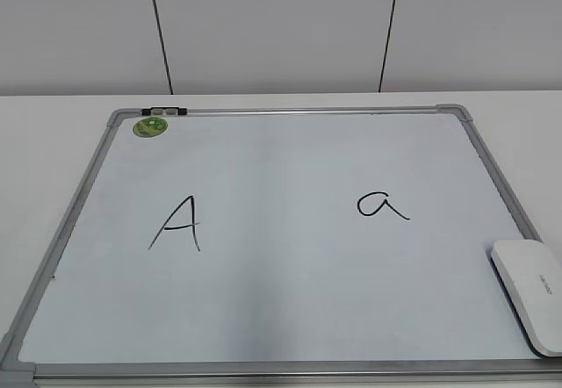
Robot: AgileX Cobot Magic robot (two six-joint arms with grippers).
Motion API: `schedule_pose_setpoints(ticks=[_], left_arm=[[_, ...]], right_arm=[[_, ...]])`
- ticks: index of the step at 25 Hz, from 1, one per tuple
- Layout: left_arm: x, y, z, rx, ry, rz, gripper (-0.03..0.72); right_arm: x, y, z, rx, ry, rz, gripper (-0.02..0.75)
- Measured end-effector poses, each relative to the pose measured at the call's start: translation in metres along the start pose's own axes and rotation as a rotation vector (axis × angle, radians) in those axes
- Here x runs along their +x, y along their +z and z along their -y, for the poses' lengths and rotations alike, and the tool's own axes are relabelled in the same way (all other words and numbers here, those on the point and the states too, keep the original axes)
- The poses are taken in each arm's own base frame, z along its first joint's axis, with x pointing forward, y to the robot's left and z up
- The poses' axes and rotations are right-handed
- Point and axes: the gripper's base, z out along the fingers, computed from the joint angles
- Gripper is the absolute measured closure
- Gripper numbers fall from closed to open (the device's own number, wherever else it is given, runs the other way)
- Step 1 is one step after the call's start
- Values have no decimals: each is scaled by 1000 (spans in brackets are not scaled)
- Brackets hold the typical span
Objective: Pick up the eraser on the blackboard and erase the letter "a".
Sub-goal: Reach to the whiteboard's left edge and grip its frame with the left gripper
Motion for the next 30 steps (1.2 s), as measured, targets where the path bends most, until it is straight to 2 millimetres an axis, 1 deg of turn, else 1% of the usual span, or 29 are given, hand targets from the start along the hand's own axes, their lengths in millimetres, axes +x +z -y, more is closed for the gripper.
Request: schedule_pose_setpoints(ticks=[4, 7, 10, 16, 20, 26, 30], left_arm=[[-4, -2, 0, -1, 0, 11, 227], [-18, -6, -1, -3, 0, 51, 227], [-37, 0, -2, -7, -1, 99, 227], [-72, 30, -5, -16, -6, 174, 227], [-90, 53, -7, -20, -8, 195, 227], [-106, 91, -10, -24, -11, 178, 227], [-109, 121, -9, -12, -8, 113, 227]], right_arm=[[0, 0, 0, 0, 0, 0, 150], [0, 0, 0, 0, 0, 0, 150], [0, 0, 0, 0, 0, 0, 150], [0, 0, 0, 0, 0, 2, 150], [0, 0, 0, 0, 0, 2, 150], [0, 0, 0, 0, 0, 2, 150], [0, 0, 0, 0, 0, 2, 150]])
